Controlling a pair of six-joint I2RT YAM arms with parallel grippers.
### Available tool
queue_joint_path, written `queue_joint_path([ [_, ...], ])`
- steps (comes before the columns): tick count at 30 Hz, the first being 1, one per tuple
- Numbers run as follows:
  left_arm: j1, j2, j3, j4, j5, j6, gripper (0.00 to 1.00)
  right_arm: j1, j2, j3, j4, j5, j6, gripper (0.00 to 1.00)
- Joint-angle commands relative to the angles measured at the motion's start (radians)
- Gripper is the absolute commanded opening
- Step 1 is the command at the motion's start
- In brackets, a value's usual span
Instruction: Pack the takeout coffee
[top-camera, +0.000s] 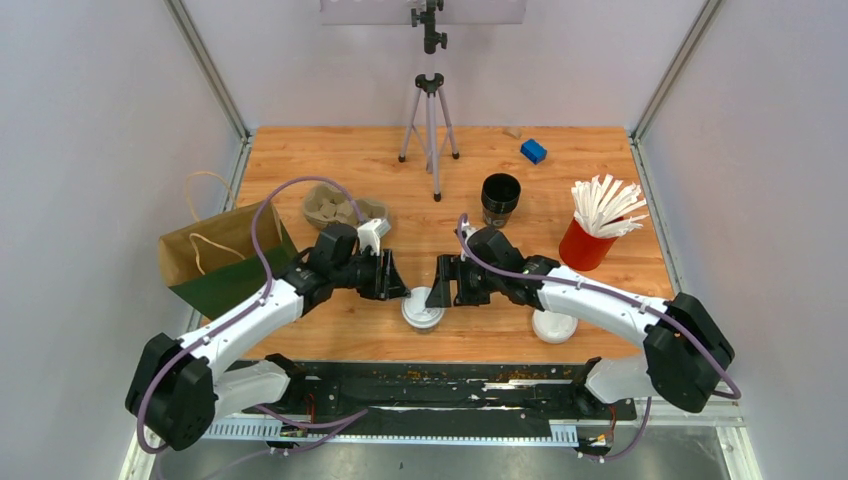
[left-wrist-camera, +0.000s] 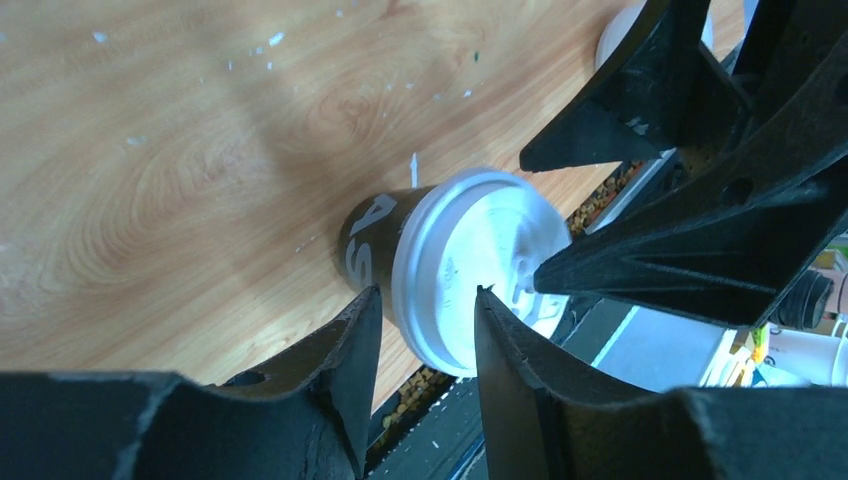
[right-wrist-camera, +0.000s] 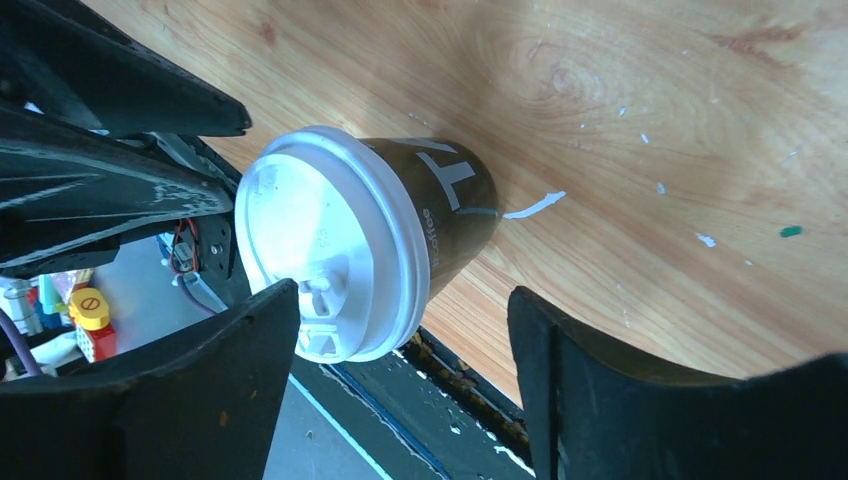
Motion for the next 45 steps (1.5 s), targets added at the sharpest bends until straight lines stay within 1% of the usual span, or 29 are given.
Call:
queue_joint_path([
  [1, 0.001, -0.028, 0.141, -0.094, -0.037, 0.043, 0.48, 0.008, -0.058, 0.091, -0.113, 0.053, -0.073, 0.79],
  [2, 0.001, -0.034, 0.175, -0.120, -0.046, 0.054, 0.49, 0.007, -0.069, 0.102, -0.124, 0.055, -0.086, 0.80],
  [3, 0.001, -0.045, 0.222, -0.148, -0.057, 0.065, 0.50, 0.009, -0.079, 0.110, -0.133, 0.060, -0.099, 0.84],
  [4, 0.001, -0.055, 0.261, -0.178, -0.068, 0.074, 0.52, 0.011, -0.091, 0.119, -0.140, 0.063, -0.117, 0.86],
  [7, 0.001, -0.085, 0.387, -0.286, -0.107, 0.119, 0.60, 0.029, -0.103, 0.161, -0.181, 0.097, -0.180, 0.88],
  [9, 0.001, -0.107, 0.471, -0.368, -0.142, 0.170, 0.67, 0.062, -0.094, 0.204, -0.220, 0.142, -0.222, 0.91],
  [13, 0.002, -0.155, 0.616, -0.531, -0.205, 0.255, 0.77, 0.151, -0.046, 0.305, -0.293, 0.277, -0.286, 0.96],
  [14, 0.001, -0.168, 0.640, -0.559, -0.212, 0.268, 0.92, 0.173, -0.028, 0.327, -0.307, 0.328, -0.296, 0.97],
  [15, 0.001, -0.184, 0.662, -0.593, -0.221, 0.277, 0.99, 0.192, -0.007, 0.346, -0.324, 0.359, -0.301, 0.99],
  [19, 0.001, -0.264, 0.692, -0.635, -0.258, 0.289, 1.00, 0.250, 0.080, 0.416, -0.371, 0.448, -0.315, 1.00],
  [23, 0.001, -0.334, 0.671, -0.639, -0.278, 0.303, 1.00, 0.269, 0.145, 0.453, -0.394, 0.480, -0.332, 1.00],
  [27, 0.001, -0.372, 0.644, -0.642, -0.294, 0.310, 1.00, 0.277, 0.179, 0.466, -0.400, 0.475, -0.346, 1.00],
  [37, 0.001, -0.391, 0.620, -0.674, -0.303, 0.346, 1.00, 0.283, 0.190, 0.451, -0.370, 0.434, -0.346, 0.97],
  [41, 0.001, -0.393, 0.614, -0.688, -0.324, 0.359, 1.00, 0.290, 0.194, 0.464, -0.371, 0.429, -0.347, 1.00],
  [45, 0.002, -0.409, 0.614, -0.696, -0.335, 0.360, 1.00, 0.299, 0.210, 0.478, -0.381, 0.441, -0.352, 1.00],
])
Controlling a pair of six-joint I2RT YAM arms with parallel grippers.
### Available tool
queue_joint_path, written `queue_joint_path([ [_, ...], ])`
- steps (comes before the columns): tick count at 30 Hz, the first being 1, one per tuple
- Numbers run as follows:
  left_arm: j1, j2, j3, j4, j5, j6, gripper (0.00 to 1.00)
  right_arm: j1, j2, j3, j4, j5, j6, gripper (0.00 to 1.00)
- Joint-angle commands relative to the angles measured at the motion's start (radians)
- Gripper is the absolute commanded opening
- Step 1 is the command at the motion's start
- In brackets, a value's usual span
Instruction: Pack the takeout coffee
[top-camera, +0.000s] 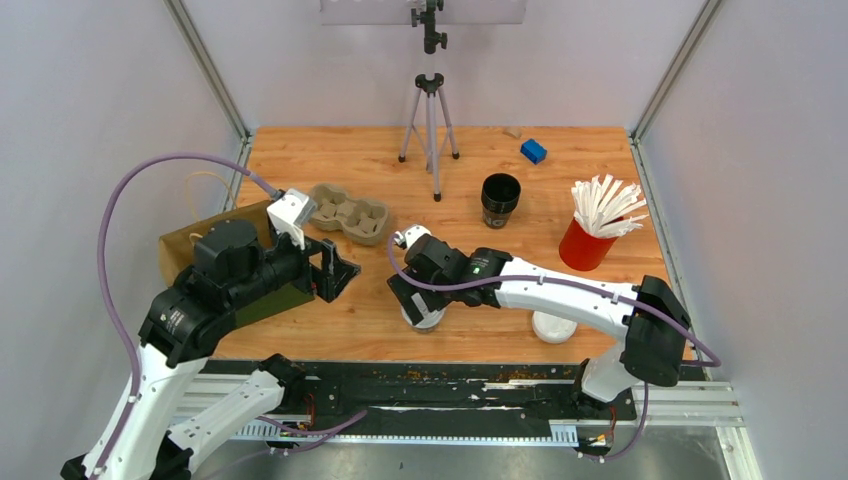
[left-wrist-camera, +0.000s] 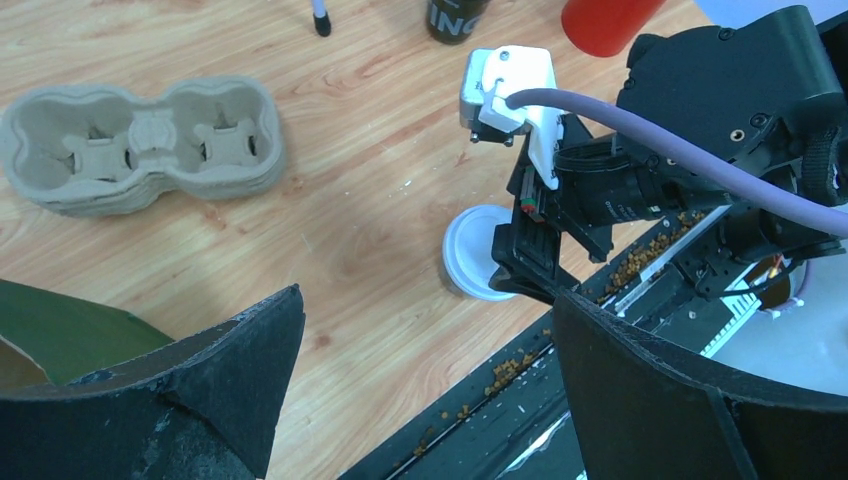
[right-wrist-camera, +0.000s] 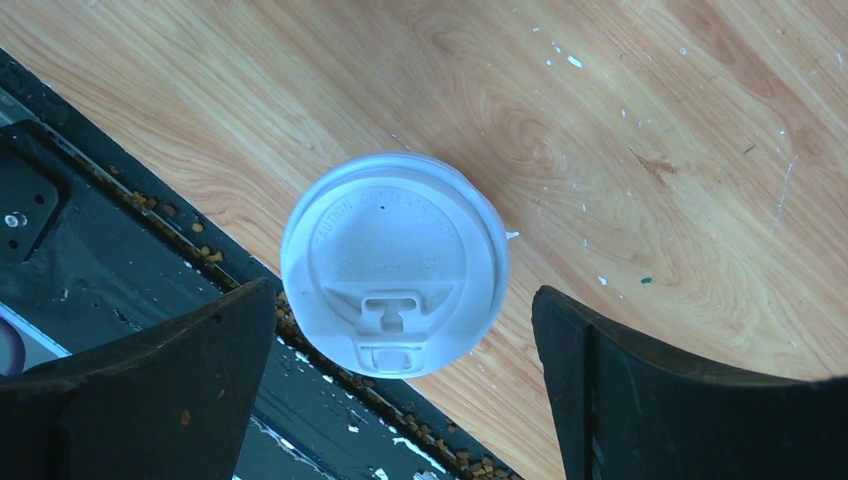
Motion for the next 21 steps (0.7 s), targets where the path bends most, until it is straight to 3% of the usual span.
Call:
queue_joint_path([
  [1, 0.001, -0.027, -0.001, -0.004, -0.023, 0.029, 1.00, 0.014, 0.025, 0.053, 0.016, 0.009, -0.017, 1.00],
  [21, 0.001, -0.051, -0.017, -0.002, -0.048, 0.028, 1.00, 0.034, 0.044, 0.066, -0.021, 0.070, -0.009, 0.88],
])
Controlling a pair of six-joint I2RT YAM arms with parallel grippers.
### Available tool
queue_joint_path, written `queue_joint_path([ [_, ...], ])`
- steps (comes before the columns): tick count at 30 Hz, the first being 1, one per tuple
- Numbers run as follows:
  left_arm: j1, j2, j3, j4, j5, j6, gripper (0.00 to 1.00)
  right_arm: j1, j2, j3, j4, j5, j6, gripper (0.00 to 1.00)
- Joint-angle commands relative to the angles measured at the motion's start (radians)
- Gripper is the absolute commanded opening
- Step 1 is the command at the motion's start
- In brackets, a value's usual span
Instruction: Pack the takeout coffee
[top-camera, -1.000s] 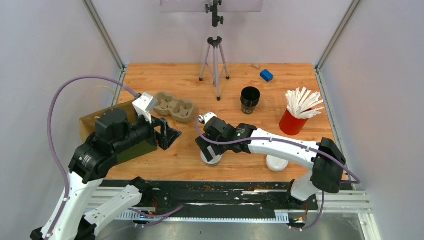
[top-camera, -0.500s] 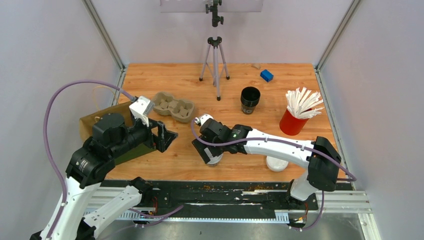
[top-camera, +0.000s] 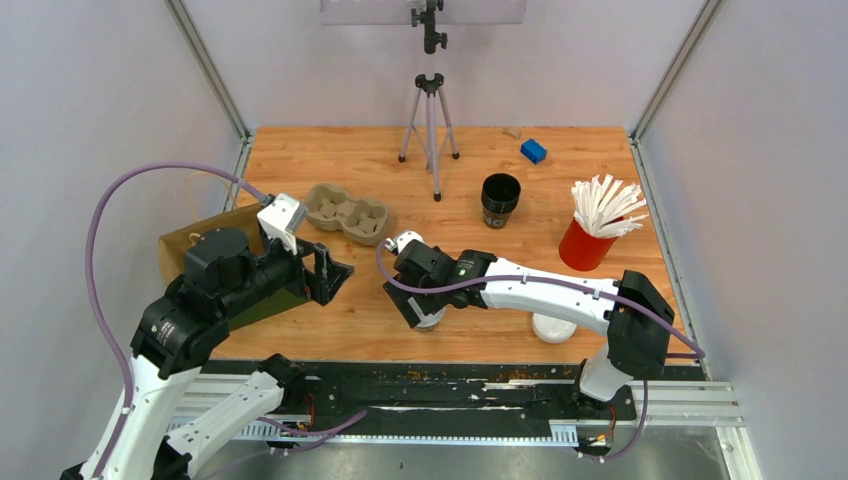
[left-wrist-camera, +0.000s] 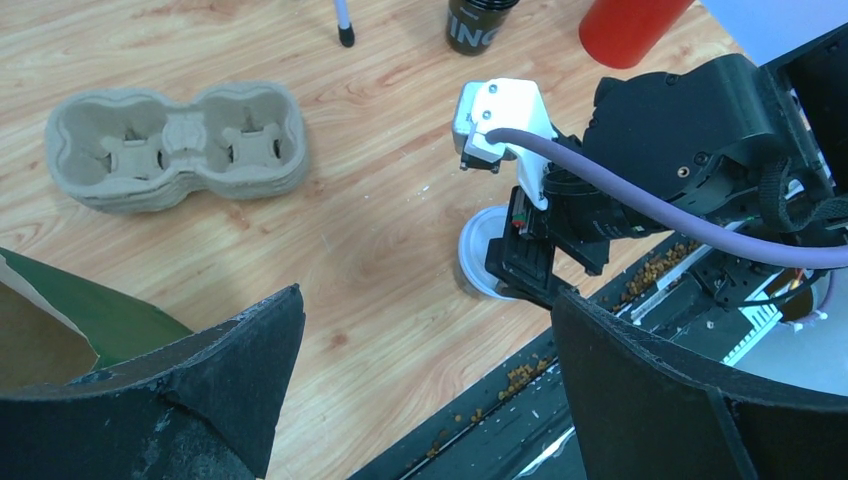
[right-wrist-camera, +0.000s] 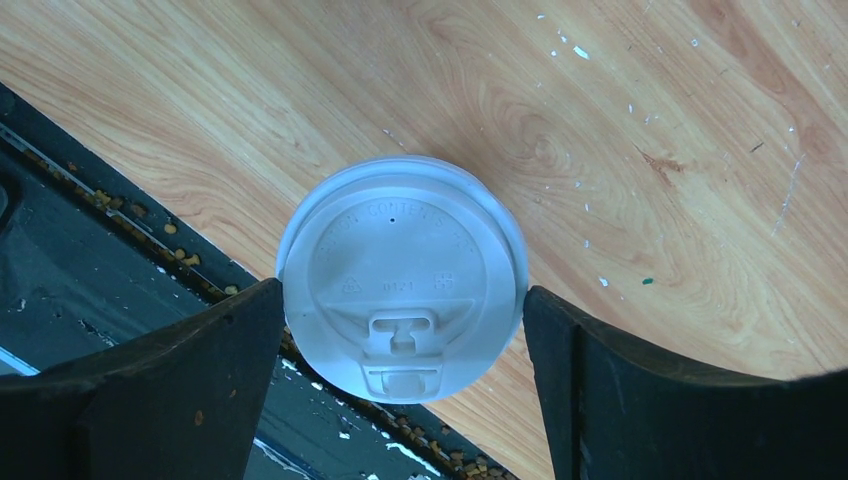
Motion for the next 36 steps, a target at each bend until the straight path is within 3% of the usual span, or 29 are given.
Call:
queue_joint_path([
  [1, 0.001, -0.005, -0.018, 0.015, -0.003, 0.013, 1.00, 0.005, -0.038, 0.021, 0.004, 0.043, -0.007, 0.88],
  [14, 0.001, -0.004, -0.038, 0.023, 0.039, -0.002, 1.00, -0.085, -0.126, -0.038, -0.021, 0.072, -0.009, 0.88],
  [21, 0.001, -0.001, -0.039, 0.025, 0.033, 0.011, 1.00, -0.132, -0.175, -0.076, 0.056, -0.051, -0.048, 0.91],
  [27, 0.001, 0.002, -0.063, 0.044, 0.040, 0.006, 1.00, -0.143, -0.142, -0.089, 0.063, -0.029, -0.056, 0.89],
  [36, 0.001, 0.011, -0.067, 0.042, 0.045, 0.010, 1.00, -0.325, -0.193, -0.134, 0.094, -0.164, -0.213, 0.81],
])
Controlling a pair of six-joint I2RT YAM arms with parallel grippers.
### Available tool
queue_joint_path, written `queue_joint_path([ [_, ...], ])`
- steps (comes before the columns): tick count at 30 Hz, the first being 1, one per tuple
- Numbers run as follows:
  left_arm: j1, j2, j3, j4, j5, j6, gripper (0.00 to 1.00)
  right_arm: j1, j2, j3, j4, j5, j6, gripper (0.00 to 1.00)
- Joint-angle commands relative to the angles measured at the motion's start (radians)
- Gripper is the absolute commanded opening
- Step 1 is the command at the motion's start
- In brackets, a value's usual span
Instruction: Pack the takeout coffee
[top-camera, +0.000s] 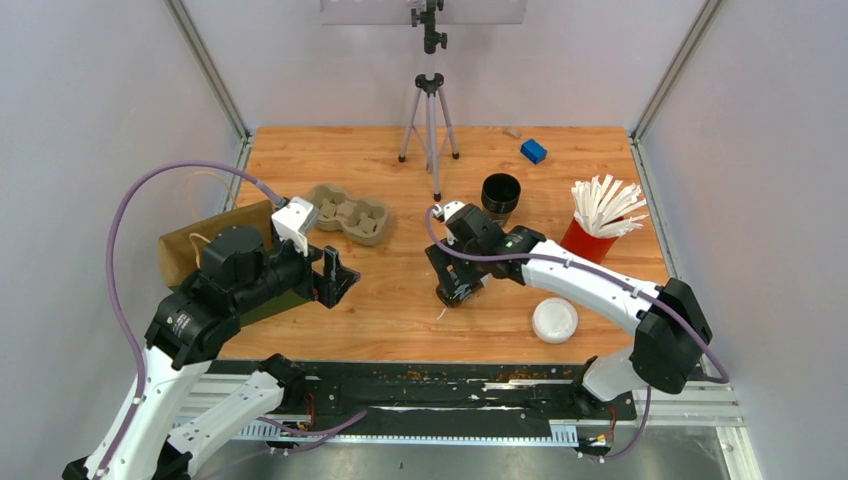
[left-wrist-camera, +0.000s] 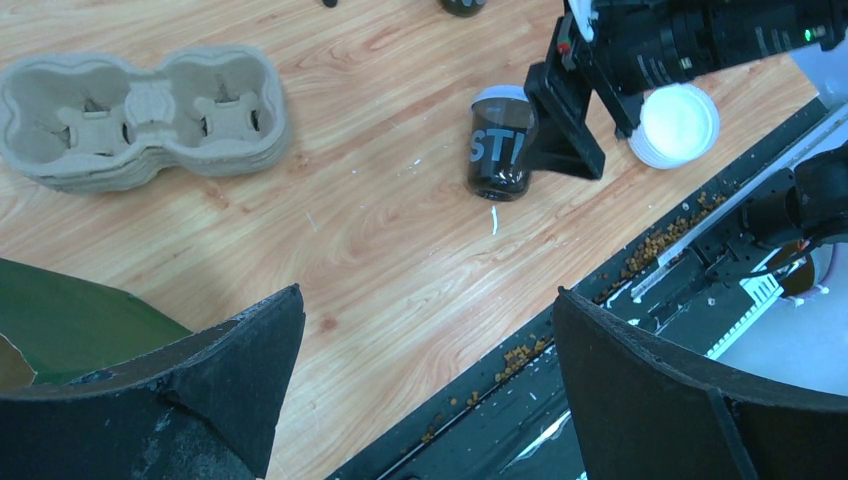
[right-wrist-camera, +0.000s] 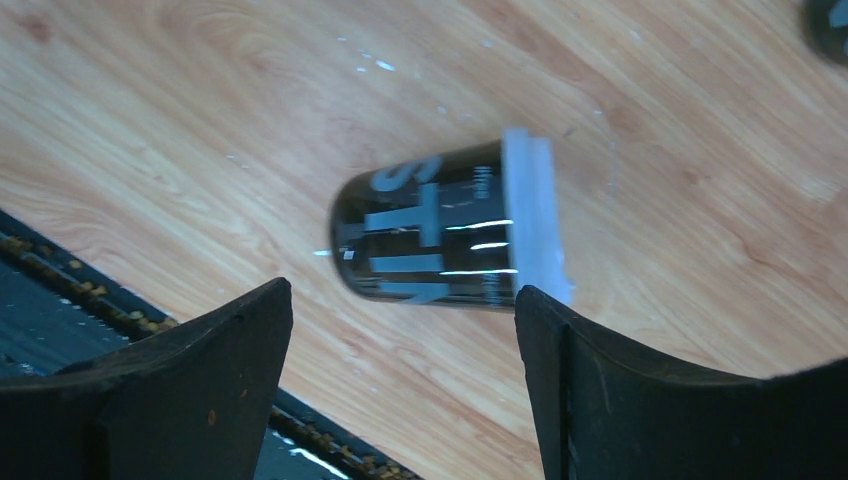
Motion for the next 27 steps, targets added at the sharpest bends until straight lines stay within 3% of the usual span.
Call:
queue_joint_path([
  [1, 0.001, 0.002, -0.006, 0.034, 0.016, 0.010, 1.00, -0.094, -0.047, -0.021, 0.047, -0.113, -0.115, 0.80],
  [10, 0.001, 0.002, -0.022, 0.041, 0.028, 0.003, 1.00, -0.207, -0.021, -0.036, 0.032, -0.245, -0.210, 0.78],
  [16, 0.001, -0.003, -0.020, 0.036, 0.028, -0.001, 1.00, -0.280, -0.024, -0.077, 0.063, -0.374, -0.272, 0.69],
  [27, 0.001, -0.011, -0.058, 0.067, 0.043, -0.025, 1.00, -0.337, 0.016, -0.106, 0.086, -0.492, -0.375, 0.63],
])
